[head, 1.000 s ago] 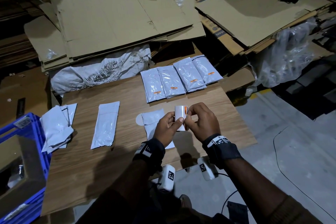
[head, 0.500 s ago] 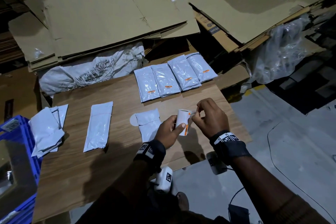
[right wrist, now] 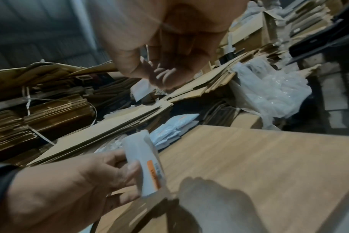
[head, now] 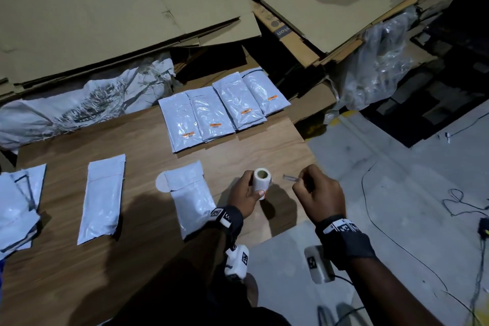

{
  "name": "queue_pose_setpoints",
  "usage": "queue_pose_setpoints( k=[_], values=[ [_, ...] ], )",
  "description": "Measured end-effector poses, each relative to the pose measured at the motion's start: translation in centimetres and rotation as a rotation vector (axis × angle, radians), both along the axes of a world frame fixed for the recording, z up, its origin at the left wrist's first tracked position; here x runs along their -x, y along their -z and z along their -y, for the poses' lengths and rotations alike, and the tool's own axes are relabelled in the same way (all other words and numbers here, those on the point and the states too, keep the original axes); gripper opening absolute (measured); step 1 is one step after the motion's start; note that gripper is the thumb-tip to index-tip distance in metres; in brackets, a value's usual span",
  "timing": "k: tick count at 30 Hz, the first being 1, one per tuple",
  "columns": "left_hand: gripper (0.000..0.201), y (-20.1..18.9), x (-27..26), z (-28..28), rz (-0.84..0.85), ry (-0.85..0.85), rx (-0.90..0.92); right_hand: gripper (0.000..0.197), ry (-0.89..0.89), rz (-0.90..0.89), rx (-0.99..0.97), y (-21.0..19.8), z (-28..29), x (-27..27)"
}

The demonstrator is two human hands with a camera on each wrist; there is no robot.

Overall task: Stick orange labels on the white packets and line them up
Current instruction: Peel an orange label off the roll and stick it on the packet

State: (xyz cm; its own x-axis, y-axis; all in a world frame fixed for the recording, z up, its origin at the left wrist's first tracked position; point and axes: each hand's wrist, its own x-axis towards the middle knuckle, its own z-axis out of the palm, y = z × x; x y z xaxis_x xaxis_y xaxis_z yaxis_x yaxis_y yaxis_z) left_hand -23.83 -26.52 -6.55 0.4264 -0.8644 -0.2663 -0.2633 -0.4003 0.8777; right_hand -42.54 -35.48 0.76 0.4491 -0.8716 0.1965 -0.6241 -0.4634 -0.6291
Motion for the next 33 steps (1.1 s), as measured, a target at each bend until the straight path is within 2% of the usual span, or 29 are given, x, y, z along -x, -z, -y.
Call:
queue_pose_setpoints(
  k=[5, 10, 16, 18, 20, 23, 24, 28, 33],
  values=[
    [0.045, 1.9, 0.8, 1.7, 0.075, 0.012, -0.009, 0.006, -0.069, 0.071, -0.122, 1.6, -0.2, 0.9],
    [0.045, 3.6, 0.7, 1.2, 0.185, 0.077, -0.044, 0.009, -0.091, 0.225, -0.217, 2.2, -0.5, 0.4],
    [0.075, 3.1, -0.7, 0.2, 0.205, 0.064, -0.052, 0.022, -0.137, 0.294, -0.257, 2.4, -0.8, -0.9],
    [0.069, 2.5, -1.4, -0.7, 0.201, -0.003, 0.029, 0.024, -0.142, 0.332, -0.286, 2.2, -0.9, -1.5],
    [0.053, 1.3, -2.2, -1.8, 0.167, -0.079, 0.137, 0.025, -0.183, 0.350, -0.282, 2.0, -1.2, -2.2],
    [0.022, -1.8, -3.0, -3.3, -0.018, -0.154, 0.243, 0.021, -0.261, 0.354, -0.266, 1.6, -1.6, -3.5],
    [0.018, -3.0, -3.2, -3.7, -0.085, -0.163, 0.261, 0.020, -0.285, 0.359, -0.262, 1.5, -1.8, -4.0],
    [0.023, -6.3, -4.3, -5.3, -0.158, -0.145, 0.288, 0.018, -0.395, 0.375, -0.235, 0.9, -3.1, -6.5],
    [0.015, -6.9, -5.6, -7.5, -0.157, -0.195, 0.267, 0.021, -0.479, 0.385, -0.255, 0.0, -4.9, -9.1]
  ],
)
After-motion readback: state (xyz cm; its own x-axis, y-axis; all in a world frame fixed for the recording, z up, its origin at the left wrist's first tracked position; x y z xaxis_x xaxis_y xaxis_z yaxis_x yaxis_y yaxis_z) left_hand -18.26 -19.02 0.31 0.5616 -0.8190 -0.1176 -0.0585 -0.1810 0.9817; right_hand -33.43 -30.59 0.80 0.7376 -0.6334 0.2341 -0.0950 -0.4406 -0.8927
